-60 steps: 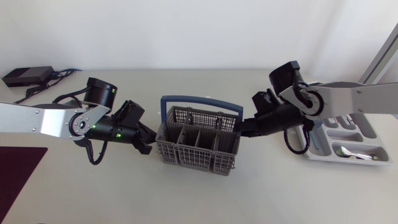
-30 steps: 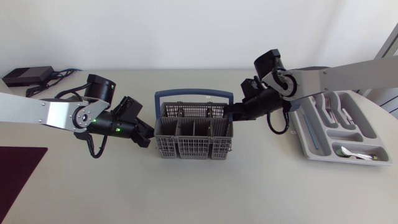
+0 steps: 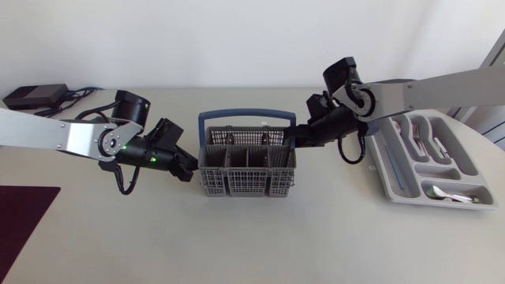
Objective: Sort the cutlery from the basket into the organizer compartments.
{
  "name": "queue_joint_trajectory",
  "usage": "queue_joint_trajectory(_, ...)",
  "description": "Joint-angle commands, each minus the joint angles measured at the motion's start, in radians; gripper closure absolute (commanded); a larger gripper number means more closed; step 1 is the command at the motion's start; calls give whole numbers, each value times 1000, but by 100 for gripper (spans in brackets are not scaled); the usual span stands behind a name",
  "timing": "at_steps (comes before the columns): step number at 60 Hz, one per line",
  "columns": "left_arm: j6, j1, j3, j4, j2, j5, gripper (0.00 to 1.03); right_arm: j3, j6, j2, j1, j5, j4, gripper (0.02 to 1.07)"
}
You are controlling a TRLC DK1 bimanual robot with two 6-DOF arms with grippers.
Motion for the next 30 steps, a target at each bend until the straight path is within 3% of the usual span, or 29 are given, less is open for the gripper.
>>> queue_joint_trajectory(1, 7, -12, 38, 7, 15, 26, 100, -3, 29, 7, 10, -16, -7, 102)
queue_joint_trajectory(17, 13, 43, 22, 9, 21, 26, 100, -22, 46, 19, -20, 127, -19, 102)
queue_joint_trajectory(30, 7, 101, 16, 7, 0, 26, 100, -75, 53, -25, -57, 173, -15, 102)
